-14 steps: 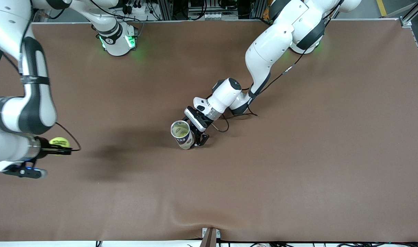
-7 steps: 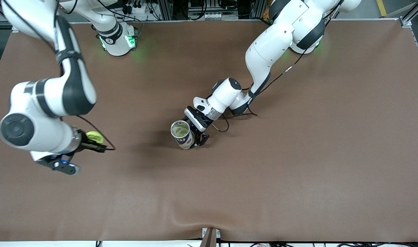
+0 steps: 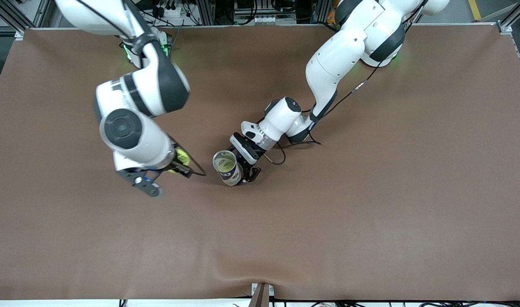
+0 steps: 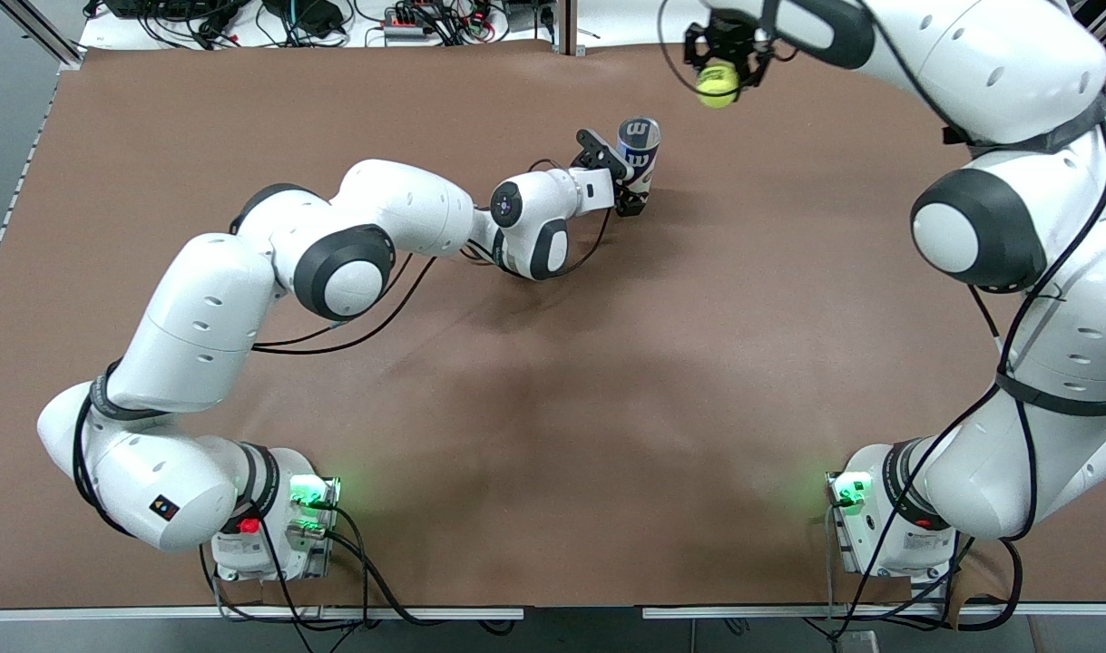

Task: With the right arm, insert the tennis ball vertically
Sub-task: 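Carry the second ball with the right gripper over the tube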

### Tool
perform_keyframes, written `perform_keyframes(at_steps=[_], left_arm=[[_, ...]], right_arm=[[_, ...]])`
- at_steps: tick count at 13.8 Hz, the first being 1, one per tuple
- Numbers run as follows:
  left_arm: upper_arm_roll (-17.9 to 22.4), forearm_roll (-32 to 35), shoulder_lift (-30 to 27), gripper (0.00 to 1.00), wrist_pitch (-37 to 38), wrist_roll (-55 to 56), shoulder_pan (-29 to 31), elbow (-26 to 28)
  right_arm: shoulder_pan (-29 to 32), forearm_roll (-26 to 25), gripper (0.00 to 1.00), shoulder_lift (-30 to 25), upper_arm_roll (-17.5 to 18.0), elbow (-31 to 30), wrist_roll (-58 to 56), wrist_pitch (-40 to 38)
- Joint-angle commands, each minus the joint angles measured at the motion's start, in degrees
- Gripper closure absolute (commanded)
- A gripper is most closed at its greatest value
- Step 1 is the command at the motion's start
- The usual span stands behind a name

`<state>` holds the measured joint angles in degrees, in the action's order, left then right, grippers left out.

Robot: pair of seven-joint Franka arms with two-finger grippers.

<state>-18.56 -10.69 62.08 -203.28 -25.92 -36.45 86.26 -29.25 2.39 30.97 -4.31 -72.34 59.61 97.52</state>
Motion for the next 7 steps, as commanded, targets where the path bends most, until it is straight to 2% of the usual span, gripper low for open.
perform_keyframes(at_steps=[1, 7], left_arm=[[-0.33, -0.38, -2.14, 0.0, -0.19, 0.34, 0.59, 2.34], [-0.33, -0.38, -2.14, 0.0, -0.19, 0.26, 0.59, 2.43]], right_arm=[[-3.61, 1.04, 1.0, 2.5, -0.61, 1.67, 7.51, 3.19], [-6.79, 1.48, 1.0, 5.76, -0.61, 1.32, 11.66, 5.75]])
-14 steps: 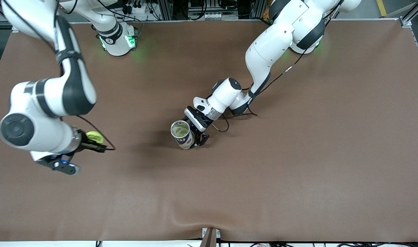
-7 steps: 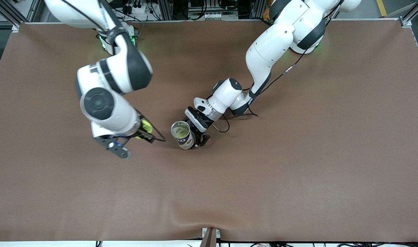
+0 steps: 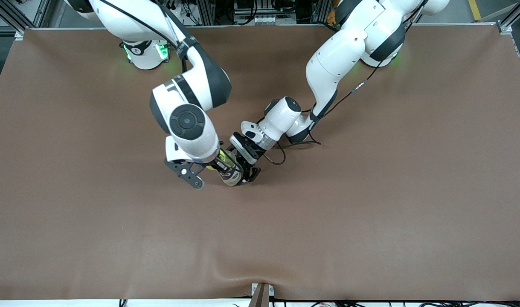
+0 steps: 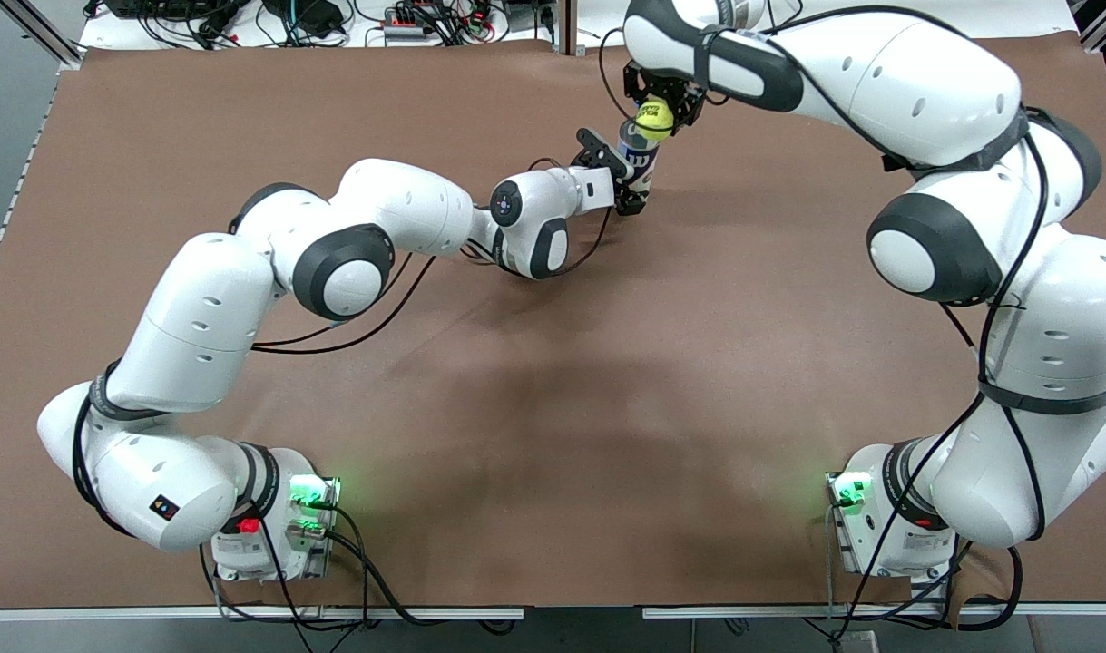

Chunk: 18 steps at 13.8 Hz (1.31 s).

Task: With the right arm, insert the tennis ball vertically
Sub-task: 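Carry the second ball with the right gripper over the tube, then drop the second ball into the tube by opening the right gripper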

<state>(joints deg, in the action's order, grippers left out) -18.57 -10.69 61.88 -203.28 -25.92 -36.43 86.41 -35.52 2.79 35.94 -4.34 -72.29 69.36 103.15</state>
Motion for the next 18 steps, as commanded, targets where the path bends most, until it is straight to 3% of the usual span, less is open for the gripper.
perform_keyframes(at_steps=[1, 3, 4, 5, 6, 7, 18], left_arm=[[-0.33, -0.38, -1.94, 0.0, -0.19, 0.26, 0.57, 2.27], [-0.33, -0.38, -1.94, 0.0, -0.19, 0.26, 0.57, 2.36], [-0.33, -0.38, -1.94, 0.0, -0.19, 0.34, 0.57, 2.36], [-0.33, -0.38, -1.94, 0.0, -0.19, 0.34, 0.48, 2.36], [-0.33, -0.38, -1.94, 0.0, -0.19, 0.34, 0.57, 2.27], [-0.33, -0.38, -1.94, 0.0, -0.19, 0.34, 0.57, 2.18], [-0.33, -0.29, -1.94, 0.0, -0.19, 0.26, 0.92, 2.36]], right_arm=[[-0.52, 1.08, 1.0, 0.71, -0.58, 1.27, 1.92, 0.12], [-0.61, 1.08, 1.0, 0.71, -0.58, 1.27, 1.92, 0.12], [-0.52, 1.16, 0.94, 0.71, -0.58, 1.27, 1.83, 0.12], [-0.43, 1.16, 0.62, 0.71, -0.58, 1.27, 1.83, 0.3], [-0.43, 1.43, 0.11, 0.71, -0.58, 1.27, 1.92, 0.39], [-0.69, 1.34, 0.0, 0.71, -0.58, 1.27, 2.88, 0.39], [0.44, 2.04, 0.0, -2.63, -0.67, 1.8, 3.42, -2.67]])
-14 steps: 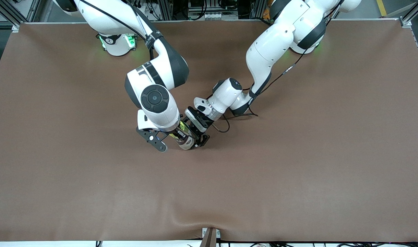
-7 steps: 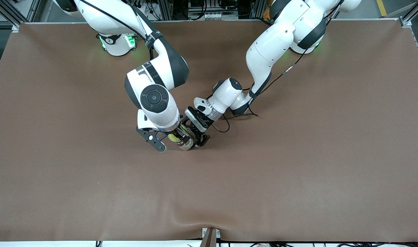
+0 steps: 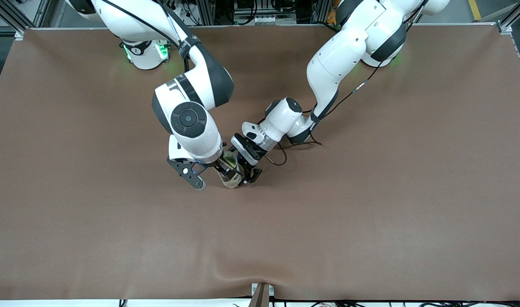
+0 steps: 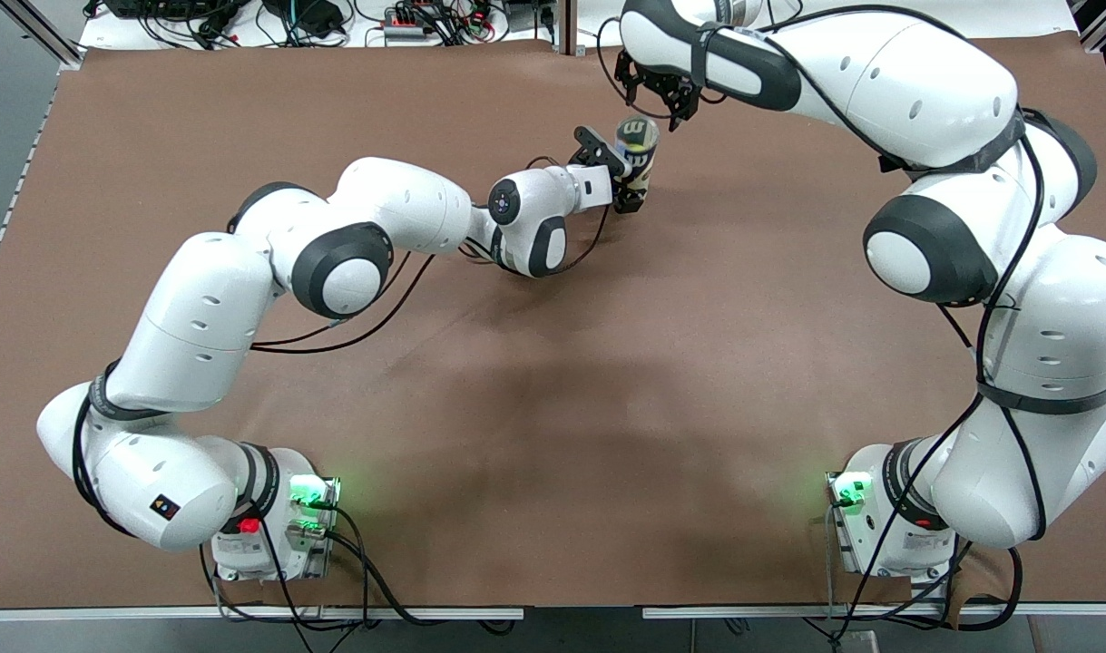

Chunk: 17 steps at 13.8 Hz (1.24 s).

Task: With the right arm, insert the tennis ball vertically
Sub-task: 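Drop the second ball into the tube by opening the right gripper, then withdraw the right gripper while the left gripper releases the tube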

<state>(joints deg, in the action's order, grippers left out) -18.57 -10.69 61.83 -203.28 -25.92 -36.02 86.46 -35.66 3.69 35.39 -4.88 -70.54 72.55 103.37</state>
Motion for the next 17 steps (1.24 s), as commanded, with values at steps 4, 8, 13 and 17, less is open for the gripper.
perform_keyframes(at_steps=[4, 8, 13, 17], left_arm=[[-0.33, -0.38, -1.89, 0.0, -0.19, 0.26, 0.51, 2.31], [-0.33, -0.38, -1.89, 0.0, -0.19, 0.26, 0.51, 2.23], [-0.33, -0.38, -2.07, 0.0, -0.19, 0.08, 0.69, 3.01], [-0.41, -0.3, -5.66, 0.0, -0.19, -0.1, 2.17, 8.27]], right_arm=[[4.09, 1.23, 0.0, -6.11, -0.13, 0.05, -4.4, -7.73], [9.89, 0.8, 0.0, -13.23, -0.57, 0.14, -16.53, -15.64], [19.73, -0.08, 0.0, -18.95, -0.66, 0.31, -36.82, -21.97], [27.29, -2.28, 0.0, -20.72, -0.66, 2.32, -52.39, -22.42]])
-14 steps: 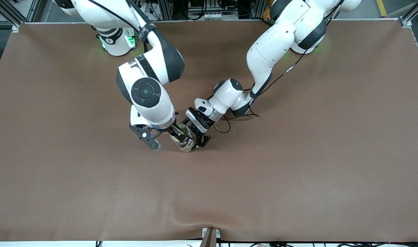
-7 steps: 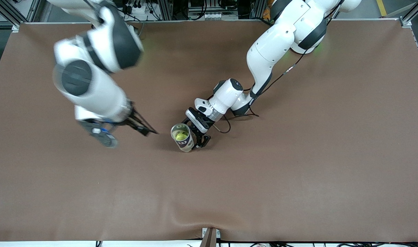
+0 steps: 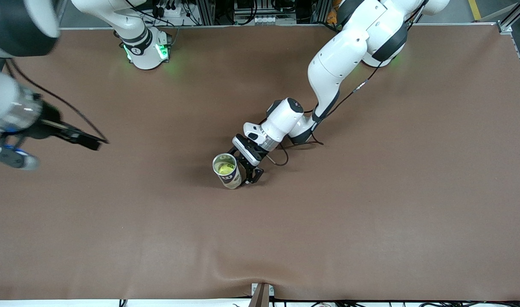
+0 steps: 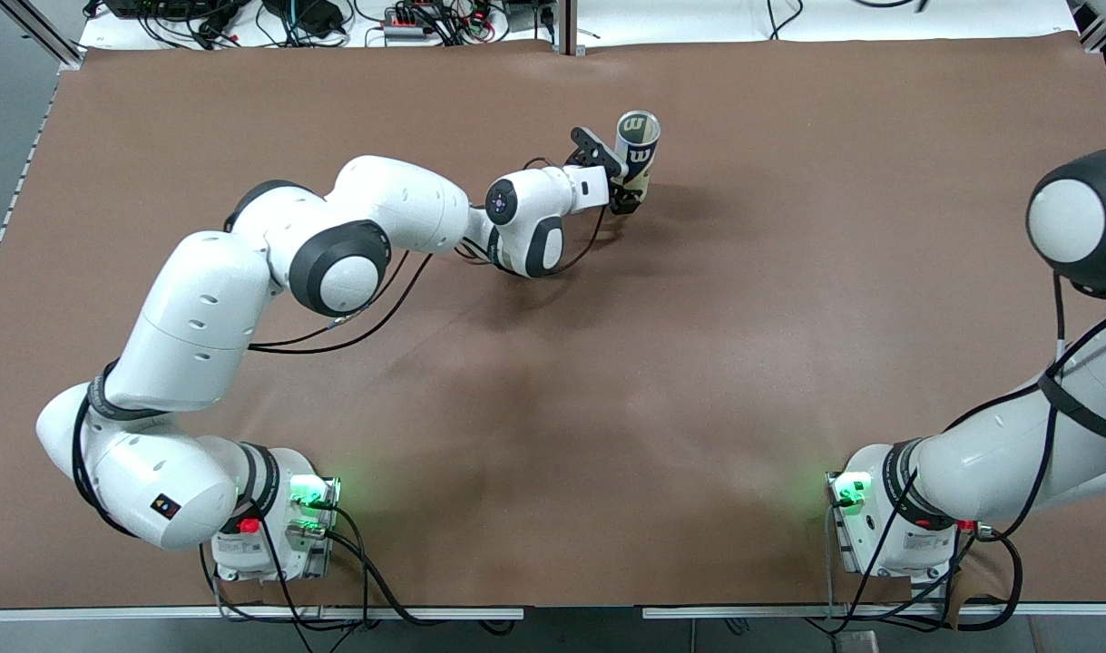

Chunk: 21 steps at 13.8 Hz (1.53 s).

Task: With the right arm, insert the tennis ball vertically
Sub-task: 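Withdraw the right gripper while the left gripper releases the tube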

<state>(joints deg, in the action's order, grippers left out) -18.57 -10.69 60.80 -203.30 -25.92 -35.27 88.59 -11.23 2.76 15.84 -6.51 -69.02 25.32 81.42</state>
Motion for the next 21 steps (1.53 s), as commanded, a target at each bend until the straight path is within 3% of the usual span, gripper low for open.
perform_keyframes(at_steps=[1, 8, 14, 18, 21], left_arm=[[-0.41, -0.38, -6.03, 0.0, -0.17, -0.09, 1.78, 8.33], [-0.67, -0.47, -15.71, 0.0, 0.01, 0.26, 6.17, 22.75], [-0.76, -0.56, -20.36, 0.0, 2.46, 0.43, 11.17, 28.03], [-0.76, -0.56, -26.59, 0.0, 12.46, 0.35, 15.14, 28.48], [-0.85, -0.56, -30.38, 0.0, 17.3, 0.35, 17.86, 28.48]], right_arm=[[4.19, -1.35, 0.0, -1.17, 0.98, 0.99, -6.67, -0.38], [7.28, -1.35, 0.0, -1.25, 0.63, 2.48, -12.49, 3.57], [8.68, -0.48, 0.0, -3.8, 0.89, 1.89, -14.24, -5.65], [8.33, -0.91, 0.0, -3.8, 0.98, 0.12, -13.55, -11.0], [8.24, -0.65, 0.0, -3.63, 1.07, -0.5, -13.63, -10.75]])
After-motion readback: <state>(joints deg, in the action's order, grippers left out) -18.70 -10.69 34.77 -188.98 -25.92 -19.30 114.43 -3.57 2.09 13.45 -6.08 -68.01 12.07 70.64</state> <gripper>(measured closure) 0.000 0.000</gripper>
